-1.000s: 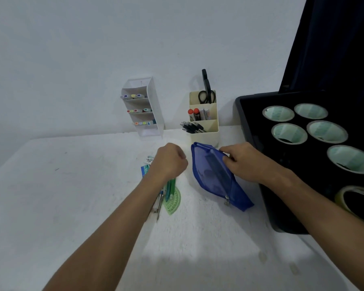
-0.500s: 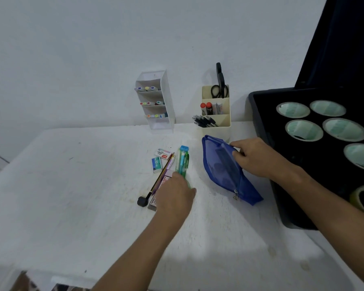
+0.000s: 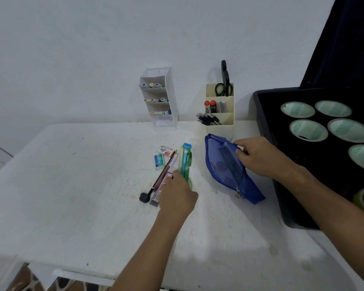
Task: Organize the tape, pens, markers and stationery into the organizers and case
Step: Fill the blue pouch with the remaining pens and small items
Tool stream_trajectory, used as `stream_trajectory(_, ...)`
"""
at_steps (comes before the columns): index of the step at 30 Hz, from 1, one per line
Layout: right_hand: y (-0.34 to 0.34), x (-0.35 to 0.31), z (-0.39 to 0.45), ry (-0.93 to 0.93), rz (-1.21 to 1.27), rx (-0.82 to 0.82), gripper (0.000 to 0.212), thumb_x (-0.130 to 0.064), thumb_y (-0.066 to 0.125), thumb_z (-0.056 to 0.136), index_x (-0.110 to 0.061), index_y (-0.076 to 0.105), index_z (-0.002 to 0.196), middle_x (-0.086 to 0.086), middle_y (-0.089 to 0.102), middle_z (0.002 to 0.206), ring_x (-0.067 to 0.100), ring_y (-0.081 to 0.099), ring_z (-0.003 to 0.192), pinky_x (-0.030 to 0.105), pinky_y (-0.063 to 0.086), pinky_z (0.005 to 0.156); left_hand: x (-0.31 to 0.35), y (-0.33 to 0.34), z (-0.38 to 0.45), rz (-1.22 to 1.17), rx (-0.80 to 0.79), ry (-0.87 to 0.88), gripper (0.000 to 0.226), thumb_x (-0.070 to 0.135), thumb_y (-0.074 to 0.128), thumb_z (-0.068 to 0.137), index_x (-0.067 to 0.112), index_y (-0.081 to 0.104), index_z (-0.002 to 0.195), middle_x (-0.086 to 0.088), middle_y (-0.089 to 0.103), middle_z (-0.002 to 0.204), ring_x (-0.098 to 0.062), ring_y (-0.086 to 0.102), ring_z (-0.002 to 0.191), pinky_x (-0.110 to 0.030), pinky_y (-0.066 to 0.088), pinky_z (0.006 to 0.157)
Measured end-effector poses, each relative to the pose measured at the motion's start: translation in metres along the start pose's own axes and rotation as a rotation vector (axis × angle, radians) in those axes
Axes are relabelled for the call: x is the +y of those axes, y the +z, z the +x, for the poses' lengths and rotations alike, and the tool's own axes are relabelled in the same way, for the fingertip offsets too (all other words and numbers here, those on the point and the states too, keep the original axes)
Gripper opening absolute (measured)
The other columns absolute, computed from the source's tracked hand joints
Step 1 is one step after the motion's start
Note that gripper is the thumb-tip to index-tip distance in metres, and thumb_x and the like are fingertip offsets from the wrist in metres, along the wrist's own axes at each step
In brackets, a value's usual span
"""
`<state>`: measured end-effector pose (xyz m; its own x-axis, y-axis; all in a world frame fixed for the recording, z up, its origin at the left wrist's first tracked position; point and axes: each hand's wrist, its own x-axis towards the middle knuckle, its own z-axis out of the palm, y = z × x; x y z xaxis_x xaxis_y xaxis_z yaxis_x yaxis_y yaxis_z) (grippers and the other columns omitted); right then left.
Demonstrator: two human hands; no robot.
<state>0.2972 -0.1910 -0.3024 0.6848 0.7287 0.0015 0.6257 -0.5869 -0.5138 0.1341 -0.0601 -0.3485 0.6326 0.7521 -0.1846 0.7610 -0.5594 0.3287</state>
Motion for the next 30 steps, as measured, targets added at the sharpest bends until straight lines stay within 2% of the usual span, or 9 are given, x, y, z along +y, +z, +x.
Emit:
stream_trajectory(5,0.001,0.0,0.0,-0.011,-0.001,0.01,0.031,-0.022,0.045,0.098,-0.015,0.061,0.123,-0.001,0.059,0.081,0.013,0.058,0.066,0.029,0.05,0.062,0.003,0.016,-0.019,0.173,0.143,0.14,0.048,0.02,0.044,0.097,0.012,0.031,0.142,-0.011,0.044,0.138,-0.028,0.045,0.121,-0.037,0.046,0.092)
stream_trajectory(8,0.0,-0.001,-0.001,-0.003,-0.007,0.01,0.033,-0.022,0.045,0.098,-0.016,0.058,0.127,-0.001,0.058,0.084,0.013,0.057,0.068,0.029,0.05,0.064,0.005,0.021,-0.031,0.21,0.12,0.279,0.057,0.01,0.046,0.096,0.015,0.023,0.147,-0.008,0.047,0.14,-0.028,0.046,0.122,-0.038,0.044,0.097)
stream_trajectory(12,0.0,0.0,0.0,-0.004,-0.006,0.016,0.034,-0.023,0.045,0.097,-0.017,0.057,0.128,-0.002,0.058,0.083,0.011,0.056,0.067,0.029,0.05,0.063,-0.013,0.013,-0.041,0.216,0.078,0.353,0.053,0.005,0.049,0.091,0.02,0.037,0.141,0.0,0.055,0.133,-0.022,0.052,0.114,-0.032,0.044,0.092)
stream_trajectory(14,0.002,0.0,0.001,0.004,-0.005,0.011,0.035,-0.023,0.045,0.098,-0.017,0.056,0.13,-0.003,0.056,0.085,0.01,0.055,0.067,0.027,0.046,0.063,-0.026,0.011,-0.041,0.186,0.065,0.301,0.041,0.007,0.047,0.091,0.02,0.049,0.13,0.001,0.058,0.127,-0.019,0.054,0.108,-0.029,0.047,0.086)
stream_trajectory(16,0.003,-0.001,0.001,0.007,-0.013,0.013,0.035,-0.024,0.045,0.098,-0.017,0.055,0.131,-0.003,0.056,0.087,0.012,0.055,0.07,0.026,0.045,0.064,-0.029,0.008,-0.041,0.132,0.09,0.167,0.032,0.024,0.047,0.095,0.016,0.051,0.126,-0.002,0.056,0.125,-0.017,0.054,0.106,-0.029,0.052,0.083)
stream_trajectory(18,0.003,-0.002,0.001,0.007,-0.016,0.021,0.034,-0.024,0.044,0.098,-0.018,0.057,0.129,-0.003,0.057,0.085,0.013,0.056,0.07,0.027,0.045,0.063,-0.025,0.008,-0.038,0.136,0.098,0.016,0.052,0.047,0.047,0.094,0.012,0.046,0.132,-0.007,0.048,0.132,-0.021,0.051,0.115,-0.033,0.051,0.086)
stream_trajectory(20,0.003,-0.001,0.001,0.01,-0.015,0.026,0.033,-0.024,0.044,0.098,-0.019,0.058,0.128,-0.003,0.057,0.084,0.011,0.055,0.067,0.027,0.045,0.061,-0.018,0.009,-0.036,0.188,0.05,-0.06,0.065,0.057,0.046,0.092,0.008,0.045,0.135,-0.01,0.041,0.138,-0.024,0.046,0.123,-0.036,0.05,0.088)
stream_trajectory(25,0.001,-0.002,0.0,0.023,-0.02,0.034,0.034,-0.025,0.044,0.098,-0.019,0.056,0.13,-0.004,0.055,0.085,0.009,0.052,0.066,0.024,0.042,0.06,-0.007,0.007,-0.028,0.123,-0.047,-0.071,0.045,0.037,0.054,0.095,0.011,0.051,0.131,-0.013,0.038,0.139,-0.025,0.042,0.125,-0.037,0.048,0.092)
stream_trajectory(30,0.002,-0.002,0.001,0.028,-0.017,0.033,0.034,-0.024,0.044,0.098,-0.019,0.056,0.13,-0.004,0.055,0.086,0.011,0.053,0.067,0.025,0.042,0.061,-0.001,0.003,-0.021,0.072,-0.092,-0.125,0.054,0.047,0.054,0.092,0.009,0.048,0.131,-0.011,0.037,0.135,-0.025,0.04,0.125,-0.04,0.047,0.094)
